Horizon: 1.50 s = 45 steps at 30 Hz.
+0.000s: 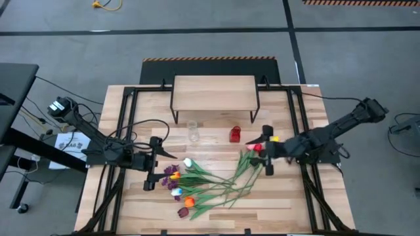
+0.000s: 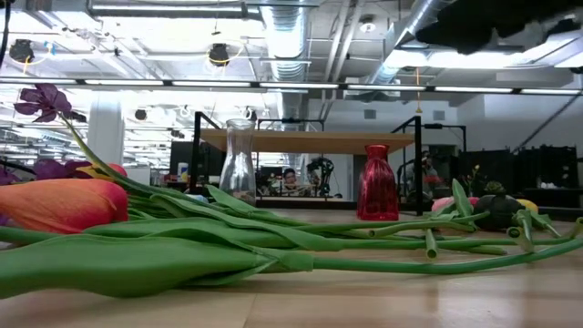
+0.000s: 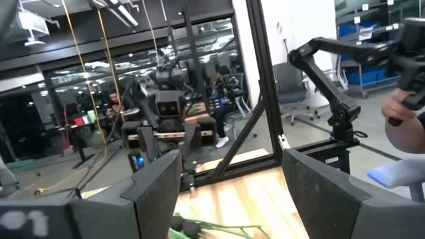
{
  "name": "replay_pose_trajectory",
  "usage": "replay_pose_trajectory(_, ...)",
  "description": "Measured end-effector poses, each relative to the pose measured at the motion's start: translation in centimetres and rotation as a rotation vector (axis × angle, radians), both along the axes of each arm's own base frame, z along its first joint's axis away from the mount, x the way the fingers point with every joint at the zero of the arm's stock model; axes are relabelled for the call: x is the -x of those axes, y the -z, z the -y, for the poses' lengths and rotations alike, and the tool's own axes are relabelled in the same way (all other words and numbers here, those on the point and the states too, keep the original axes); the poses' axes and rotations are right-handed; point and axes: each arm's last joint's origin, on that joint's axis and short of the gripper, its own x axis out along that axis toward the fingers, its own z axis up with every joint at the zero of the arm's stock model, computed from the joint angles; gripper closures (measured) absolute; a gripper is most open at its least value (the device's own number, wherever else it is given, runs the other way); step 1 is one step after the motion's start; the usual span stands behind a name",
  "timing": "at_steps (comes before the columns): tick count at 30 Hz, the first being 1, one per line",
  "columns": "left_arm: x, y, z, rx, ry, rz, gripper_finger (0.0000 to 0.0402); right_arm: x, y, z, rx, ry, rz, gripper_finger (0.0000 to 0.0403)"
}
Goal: Pick and place flowers into a vace then onto a shelf
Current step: Put the orange tulip into the transparent vase
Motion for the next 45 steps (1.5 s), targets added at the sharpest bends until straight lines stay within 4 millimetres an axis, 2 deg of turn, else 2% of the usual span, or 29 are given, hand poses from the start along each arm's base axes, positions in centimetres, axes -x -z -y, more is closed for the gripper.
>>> replay_pose_trajectory(6,0.0,0.0,0.0,0.098,0.019,-0.014,0.0148,-3.1,0.6,-1.5,0.057,0.017,-0.187,0.0143)
replay_pose_trajectory(12,0.0,-0.3,0.0,0.206,0.064,0.003,0.0148,-5.7,2.6,-2.7,0.06,0.042,-0.283,0.0143)
replay_pose_trajectory(17,-0.8,0.1,1.0,0.199,0.208,0.056,0.0148,-7.7,4.3,-3.7,0.036,0.05,-0.267,0.0143)
replay_pose_trajectory(20,-1.1,0.1,1.3,0.188,0.234,0.114,0.0148,-8.7,5.1,-4.1,0.016,0.05,-0.227,0.0143)
replay_pose_trajectory(27,-1.3,0.3,1.2,0.195,0.162,0.101,0.0148,-9.1,6.6,-4.4,0.001,0.062,-0.279,0.0143)
replay_pose_trajectory(31,-1.4,0.5,1.1,0.177,0.089,0.076,0.0148,-9.3,6.4,-4.3,-0.061,0.064,-0.254,0.0143)
replay_pose_trajectory(37,-1.5,0.8,0.8,0.137,-0.032,0.048,0.0148,-10.7,5.5,-4.1,-0.145,0.066,-0.111,0.0143)
replay_pose_trajectory(45,-1.4,0.6,0.7,0.12,-0.053,0.063,0.0148,-12.4,8.6,-4.3,-0.149,0.074,-0.11,0.0143)
